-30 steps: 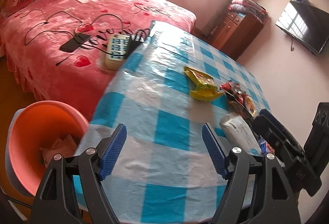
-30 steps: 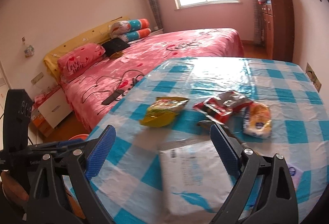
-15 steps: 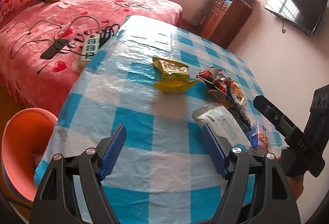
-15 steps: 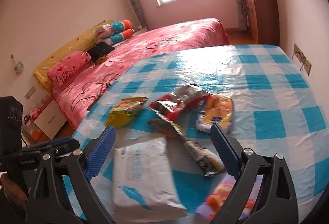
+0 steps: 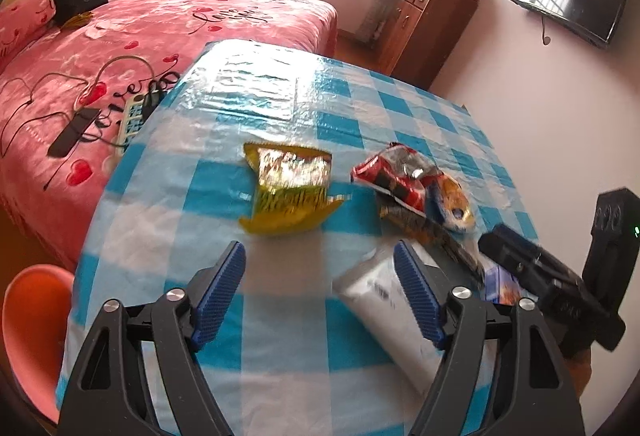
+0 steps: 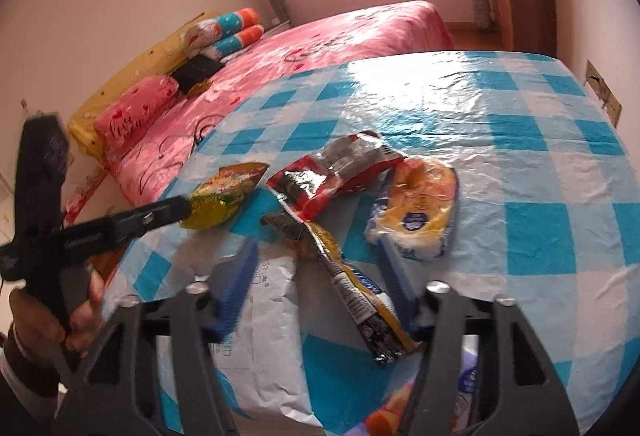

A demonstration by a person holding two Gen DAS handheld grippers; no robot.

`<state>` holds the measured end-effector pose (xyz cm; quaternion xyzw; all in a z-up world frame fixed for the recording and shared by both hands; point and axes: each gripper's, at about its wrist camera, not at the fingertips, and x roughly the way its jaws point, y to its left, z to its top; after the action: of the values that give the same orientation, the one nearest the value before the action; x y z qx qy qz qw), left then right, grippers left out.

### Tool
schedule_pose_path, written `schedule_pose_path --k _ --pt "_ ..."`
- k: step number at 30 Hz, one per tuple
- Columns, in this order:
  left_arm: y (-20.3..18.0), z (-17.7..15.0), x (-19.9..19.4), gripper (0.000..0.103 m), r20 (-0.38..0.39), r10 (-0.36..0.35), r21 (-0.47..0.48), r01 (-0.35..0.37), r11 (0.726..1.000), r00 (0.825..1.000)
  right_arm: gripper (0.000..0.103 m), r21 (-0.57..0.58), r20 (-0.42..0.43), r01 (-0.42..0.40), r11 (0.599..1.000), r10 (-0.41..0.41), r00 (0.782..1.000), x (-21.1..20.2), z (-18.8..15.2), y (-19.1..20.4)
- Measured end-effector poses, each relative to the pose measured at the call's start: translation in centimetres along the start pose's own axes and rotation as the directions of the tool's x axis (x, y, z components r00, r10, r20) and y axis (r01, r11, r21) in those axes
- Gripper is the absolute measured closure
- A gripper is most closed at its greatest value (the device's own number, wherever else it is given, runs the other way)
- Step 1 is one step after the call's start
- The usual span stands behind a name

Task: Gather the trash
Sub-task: 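Grasp the yellow chip bag with the left tool while the right tool grasps the long snack stick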

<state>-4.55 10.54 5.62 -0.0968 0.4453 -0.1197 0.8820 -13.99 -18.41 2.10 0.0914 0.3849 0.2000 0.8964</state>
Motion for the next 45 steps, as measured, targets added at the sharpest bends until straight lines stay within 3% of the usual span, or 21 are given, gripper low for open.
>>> schedule_pose_path --k 10,18,28,37,45 --pt "0.1 3.1 5.0 0.024 -0.047 0.075 0.002 -0.075 0.997 0.996 0.057 -0.046 -0.081 -0.033 0.998 0.029 0.996 3.8 1.0 0.4" --pt "-0.3 4.1 7.9 0.024 -0.089 0.090 0.023 -0.088 0.996 0.992 0.065 -0.084 -0.132 -0.024 0.996 0.013 0.991 7.0 2.0 -1.0" --pt "0.2 4.8 9.3 0.024 -0.094 0.107 0.035 -0.104 0.994 0.990 0.067 -0.106 -0.160 0.006 0.994 -0.023 0.987 7.4 3.8 -0.3" --pt "0.2 4.8 9.5 0.038 -0.069 0.117 0.048 -0.114 0.992 0.991 0.068 -0.141 -0.156 0.021 0.990 -0.043 0.987 7.9 5.0 -0.2" --pt "0.1 4.3 9.0 0.048 -0.055 0.106 0.043 -0.104 0.994 0.993 0.077 -0.164 -0.154 0.023 0.986 -0.048 0.987 7.1 3.9 -0.1"
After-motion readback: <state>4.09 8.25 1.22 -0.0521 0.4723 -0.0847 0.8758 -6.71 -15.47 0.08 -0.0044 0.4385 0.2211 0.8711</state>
